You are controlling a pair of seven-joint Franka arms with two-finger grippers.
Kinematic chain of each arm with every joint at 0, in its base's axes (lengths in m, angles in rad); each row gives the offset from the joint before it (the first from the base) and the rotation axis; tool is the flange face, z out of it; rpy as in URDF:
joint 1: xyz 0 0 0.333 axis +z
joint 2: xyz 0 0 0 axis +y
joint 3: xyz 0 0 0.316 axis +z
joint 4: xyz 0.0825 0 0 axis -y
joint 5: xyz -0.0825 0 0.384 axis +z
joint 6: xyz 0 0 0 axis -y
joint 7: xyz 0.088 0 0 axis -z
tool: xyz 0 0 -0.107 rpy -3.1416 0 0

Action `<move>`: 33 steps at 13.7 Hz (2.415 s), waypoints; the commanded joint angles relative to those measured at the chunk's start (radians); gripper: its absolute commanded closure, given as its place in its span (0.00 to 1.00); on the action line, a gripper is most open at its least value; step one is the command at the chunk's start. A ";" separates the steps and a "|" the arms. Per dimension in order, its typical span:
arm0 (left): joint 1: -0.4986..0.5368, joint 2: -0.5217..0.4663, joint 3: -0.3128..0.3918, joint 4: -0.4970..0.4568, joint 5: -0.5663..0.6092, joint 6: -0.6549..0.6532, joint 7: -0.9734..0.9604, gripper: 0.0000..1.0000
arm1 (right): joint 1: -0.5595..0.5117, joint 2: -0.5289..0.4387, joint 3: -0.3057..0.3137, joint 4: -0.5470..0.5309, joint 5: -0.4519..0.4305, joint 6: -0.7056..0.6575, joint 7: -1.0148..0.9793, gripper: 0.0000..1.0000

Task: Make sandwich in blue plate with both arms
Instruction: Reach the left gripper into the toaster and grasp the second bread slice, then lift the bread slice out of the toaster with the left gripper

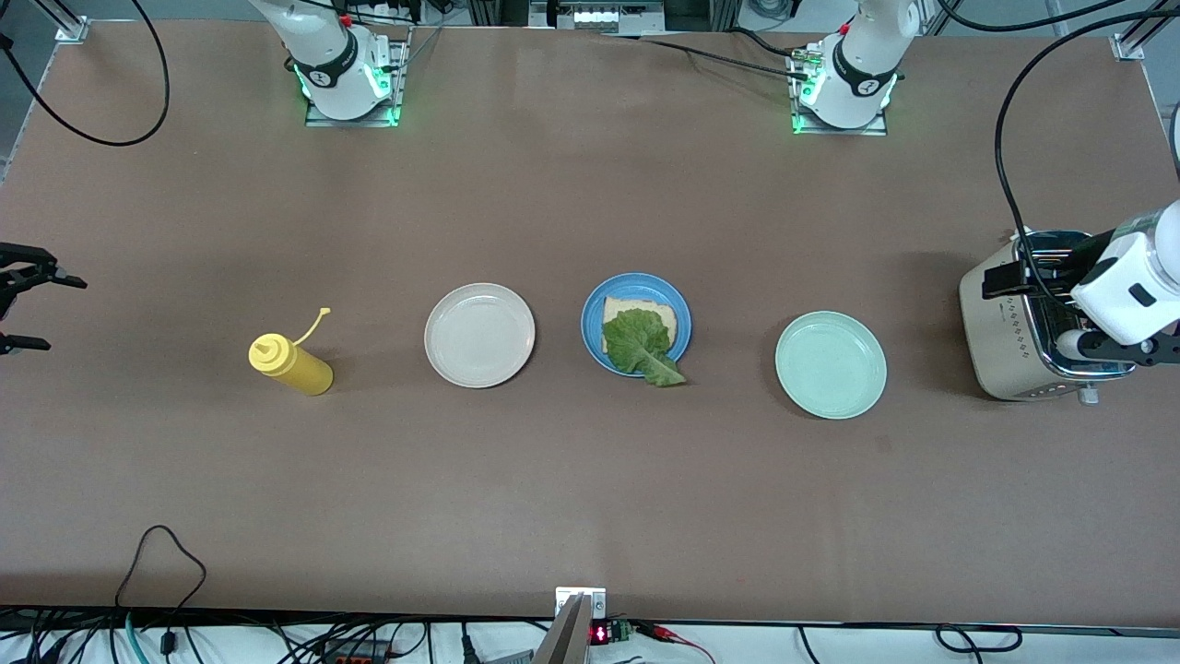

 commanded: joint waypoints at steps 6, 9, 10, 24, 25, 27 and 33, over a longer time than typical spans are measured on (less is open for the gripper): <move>0.244 0.019 -0.005 -0.118 0.148 0.137 0.249 0.00 | 0.228 -0.237 -0.008 -0.177 -0.132 0.029 0.731 0.00; 0.356 0.008 -0.014 -0.241 0.144 0.243 0.346 0.00 | 0.265 -0.352 -0.003 -0.248 -0.154 0.035 0.900 0.00; 0.374 0.006 -0.014 -0.278 0.144 0.272 0.390 0.00 | 0.264 -0.396 -0.001 -0.290 -0.154 0.057 0.936 0.00; 0.529 0.002 -0.028 -0.424 0.045 0.382 0.593 0.99 | 0.264 -0.536 0.005 -0.395 -0.131 0.136 1.042 0.00; 0.529 0.000 -0.028 -0.418 0.045 0.382 0.601 0.99 | 0.264 -0.533 0.005 -0.394 -0.129 0.136 1.042 0.00; 0.528 -0.017 -0.031 -0.407 0.045 0.366 0.601 0.99 | 0.265 -0.533 0.005 -0.394 -0.129 0.137 1.043 0.00; 0.513 -0.051 -0.081 -0.156 0.050 0.064 0.584 0.99 | 0.279 -0.532 0.006 -0.374 -0.131 0.131 1.088 0.00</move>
